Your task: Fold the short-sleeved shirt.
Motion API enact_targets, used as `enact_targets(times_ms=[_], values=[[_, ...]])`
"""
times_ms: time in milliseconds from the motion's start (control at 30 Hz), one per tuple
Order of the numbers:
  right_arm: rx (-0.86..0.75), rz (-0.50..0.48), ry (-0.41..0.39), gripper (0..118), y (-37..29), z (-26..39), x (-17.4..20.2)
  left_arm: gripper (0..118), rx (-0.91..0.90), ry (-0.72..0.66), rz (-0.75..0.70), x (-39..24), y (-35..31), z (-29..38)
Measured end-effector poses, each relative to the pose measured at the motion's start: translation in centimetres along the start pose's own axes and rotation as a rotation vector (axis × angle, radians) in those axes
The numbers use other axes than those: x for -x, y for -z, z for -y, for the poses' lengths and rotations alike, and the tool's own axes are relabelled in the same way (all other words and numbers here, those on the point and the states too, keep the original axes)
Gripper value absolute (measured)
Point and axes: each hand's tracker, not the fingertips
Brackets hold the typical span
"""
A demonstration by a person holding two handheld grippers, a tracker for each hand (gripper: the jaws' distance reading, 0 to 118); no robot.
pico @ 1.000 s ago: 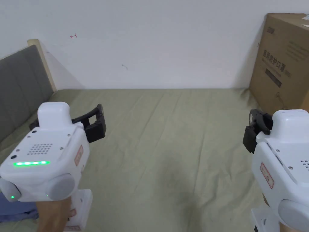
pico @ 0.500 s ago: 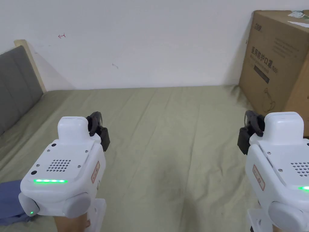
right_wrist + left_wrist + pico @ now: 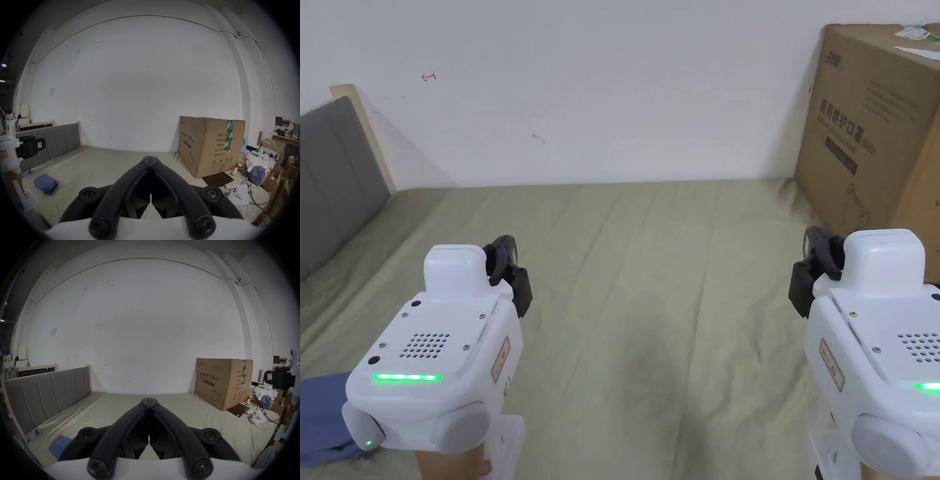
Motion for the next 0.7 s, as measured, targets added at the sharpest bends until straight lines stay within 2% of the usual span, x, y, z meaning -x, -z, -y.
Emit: enact_targets(times_ms=[700], values=[[-0.004, -0.008, -0.011, 0, -0.18, -0.16, 0.17, 0, 0.009, 0.017, 0.018, -0.04, -0.02, 0.06]])
